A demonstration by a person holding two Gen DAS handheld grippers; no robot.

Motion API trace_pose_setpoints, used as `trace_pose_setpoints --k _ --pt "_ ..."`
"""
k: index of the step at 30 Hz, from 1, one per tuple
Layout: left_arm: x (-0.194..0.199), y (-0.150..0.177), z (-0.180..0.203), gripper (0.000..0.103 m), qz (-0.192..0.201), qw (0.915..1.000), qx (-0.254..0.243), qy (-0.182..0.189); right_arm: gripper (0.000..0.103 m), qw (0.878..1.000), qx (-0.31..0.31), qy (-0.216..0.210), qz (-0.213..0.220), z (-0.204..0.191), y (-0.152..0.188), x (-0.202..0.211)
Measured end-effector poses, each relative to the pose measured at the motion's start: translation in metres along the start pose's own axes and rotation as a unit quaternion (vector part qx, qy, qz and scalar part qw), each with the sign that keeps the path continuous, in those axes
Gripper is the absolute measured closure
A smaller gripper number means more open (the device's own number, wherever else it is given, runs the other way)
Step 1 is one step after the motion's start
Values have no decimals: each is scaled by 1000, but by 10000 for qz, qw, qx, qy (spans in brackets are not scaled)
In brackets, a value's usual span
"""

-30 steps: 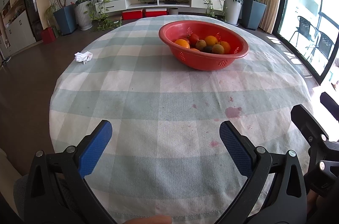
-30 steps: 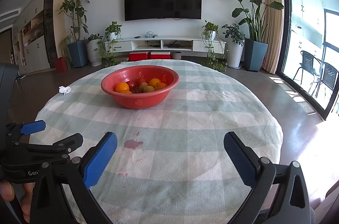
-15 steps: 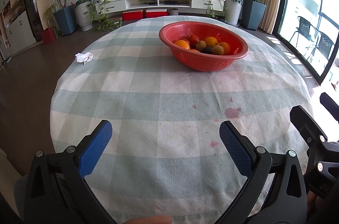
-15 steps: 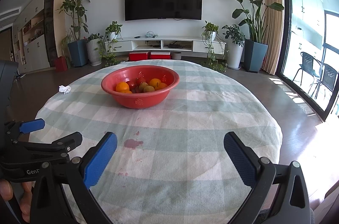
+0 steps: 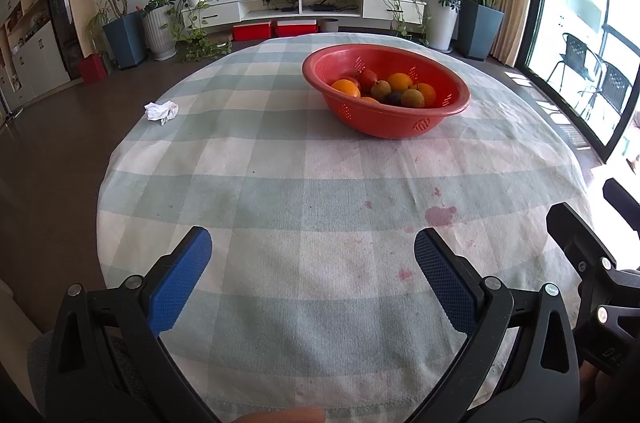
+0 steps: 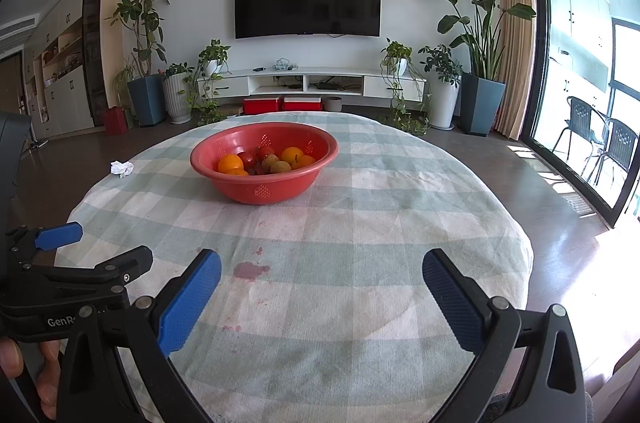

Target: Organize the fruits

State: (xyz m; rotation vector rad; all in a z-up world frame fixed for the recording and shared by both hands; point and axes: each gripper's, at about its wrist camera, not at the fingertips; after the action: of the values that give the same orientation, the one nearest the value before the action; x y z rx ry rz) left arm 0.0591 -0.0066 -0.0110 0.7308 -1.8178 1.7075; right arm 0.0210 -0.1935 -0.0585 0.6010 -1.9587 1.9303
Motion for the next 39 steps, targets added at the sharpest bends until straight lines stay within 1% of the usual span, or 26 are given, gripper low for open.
trace_pose_setpoints --k 39 --pt "4 -7 -4 0 14 10000 22 -42 0 10000 -6 19 -26 2 3 2"
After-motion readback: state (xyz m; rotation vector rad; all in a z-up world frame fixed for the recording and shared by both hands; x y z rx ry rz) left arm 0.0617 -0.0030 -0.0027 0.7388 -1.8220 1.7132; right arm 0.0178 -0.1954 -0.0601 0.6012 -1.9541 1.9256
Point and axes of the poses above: each gripper's, at about its wrist camera, not at the fingertips, and x roughly against the way its jaws point, z to its right, y to its underside, and after that the axes turned 4 degrees about -y, right-handed
